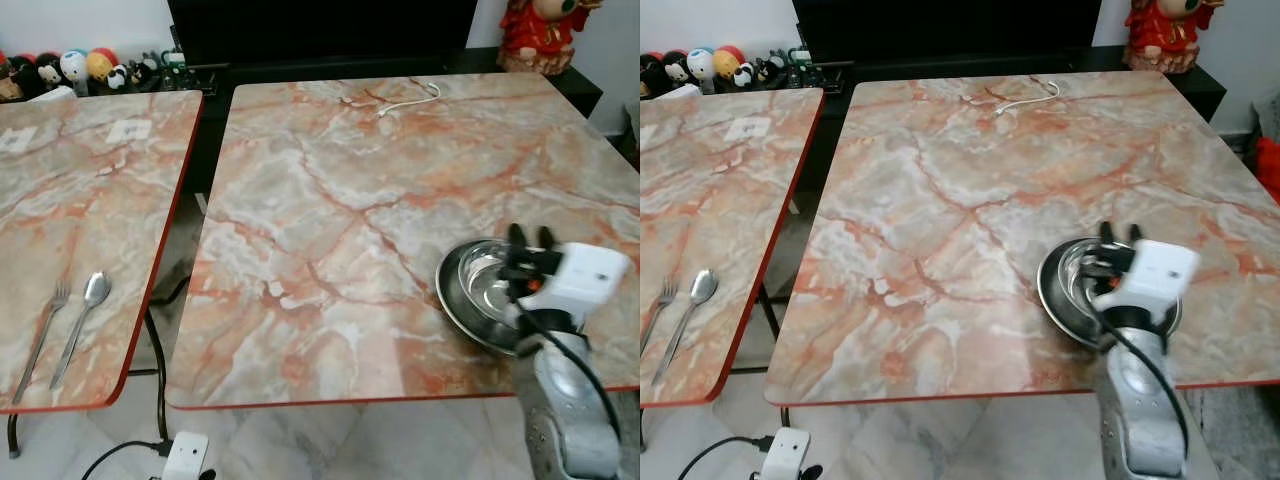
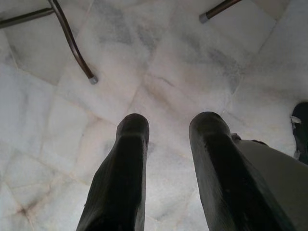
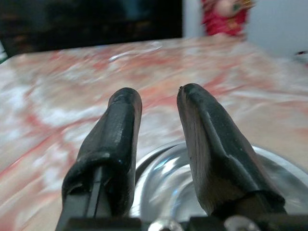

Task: Setting the table

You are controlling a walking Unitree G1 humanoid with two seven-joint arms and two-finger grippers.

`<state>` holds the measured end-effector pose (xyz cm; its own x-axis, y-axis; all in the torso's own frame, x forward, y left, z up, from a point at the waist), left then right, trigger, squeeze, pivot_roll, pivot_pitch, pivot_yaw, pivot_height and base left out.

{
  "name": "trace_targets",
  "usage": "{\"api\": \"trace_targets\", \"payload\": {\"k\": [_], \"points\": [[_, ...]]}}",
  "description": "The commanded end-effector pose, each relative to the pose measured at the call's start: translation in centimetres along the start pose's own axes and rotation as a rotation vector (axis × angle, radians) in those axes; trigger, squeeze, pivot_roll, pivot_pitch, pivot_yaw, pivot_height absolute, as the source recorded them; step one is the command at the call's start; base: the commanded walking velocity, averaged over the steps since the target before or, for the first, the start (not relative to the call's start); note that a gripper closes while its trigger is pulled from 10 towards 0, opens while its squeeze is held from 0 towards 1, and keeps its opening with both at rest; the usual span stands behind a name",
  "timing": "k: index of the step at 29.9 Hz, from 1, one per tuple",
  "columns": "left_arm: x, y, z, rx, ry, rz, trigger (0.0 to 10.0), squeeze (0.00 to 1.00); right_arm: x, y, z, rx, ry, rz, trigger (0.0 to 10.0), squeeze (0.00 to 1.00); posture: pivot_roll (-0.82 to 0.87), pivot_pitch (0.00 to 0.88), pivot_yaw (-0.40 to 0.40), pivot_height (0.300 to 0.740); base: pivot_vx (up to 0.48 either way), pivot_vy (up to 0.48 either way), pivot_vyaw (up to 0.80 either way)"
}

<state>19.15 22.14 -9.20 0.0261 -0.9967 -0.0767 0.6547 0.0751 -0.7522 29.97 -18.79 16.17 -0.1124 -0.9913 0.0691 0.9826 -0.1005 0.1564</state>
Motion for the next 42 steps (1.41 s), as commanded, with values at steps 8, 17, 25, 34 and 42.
{"api": "trace_targets", "payload": {"k": [8, 17, 25, 34, 42], "points": [[-0.5, -0.4, -1.5, -0.054, -0.029, 0.036, 10.0, 0.00, -2.5, 0.0, 0.0, 0.033, -0.007, 0.098, 10.0, 0.00, -0.12, 0.079, 0.038, 0.740, 0.000, 0.104, 0.15], [-1.5, -0.5, -1.5, -0.053, -0.016, 0.043, 10.0, 0.00, -1.0, 0.0, -0.5, 0.037, 0.022, 0.019, 10.0, 0.00, -0.11, 0.059, 0.038, 0.740, 0.000, 0.480, 0.39], [-4.7, -1.4, -2.2, -0.070, -0.026, 0.076, 10.0, 0.00, -1.7, 0.6, -0.4, 0.044, 0.055, 0.015, 10.0, 0.00, -0.10, 0.034, 0.035, 0.740, 0.000, 0.480, 0.00], [-4.7, -1.4, -2.4, -0.086, -0.032, 0.085, 10.0, 0.00, -3.2, 0.5, -0.8, 0.038, 0.066, 0.044, 10.0, 0.00, -0.09, 0.013, 0.034, 0.740, 0.000, 0.480, 0.00], [-3.2, -1.0, -2.2, -0.088, -0.038, 0.071, 10.0, 0.00, -3.5, 0.4, -0.8, 0.036, 0.071, 0.051, 10.0, 0.00, -0.10, 0.000, 0.029, 0.740, 0.000, 0.480, 0.00]]}}
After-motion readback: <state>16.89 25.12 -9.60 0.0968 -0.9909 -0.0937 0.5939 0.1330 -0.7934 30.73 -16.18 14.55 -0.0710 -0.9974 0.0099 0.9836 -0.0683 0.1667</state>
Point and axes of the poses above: a point about 5 cm out from each wrist's last joint towards the gripper, its own y axis pointing out of the wrist towards the gripper, its own z axis along the axis of the wrist's last joint, x = y × z, the point moved 2 cm from there along y, pointing out of the wrist towards the gripper, and after that the axes turned 8 degrees about -y, right-handed, at the moved point
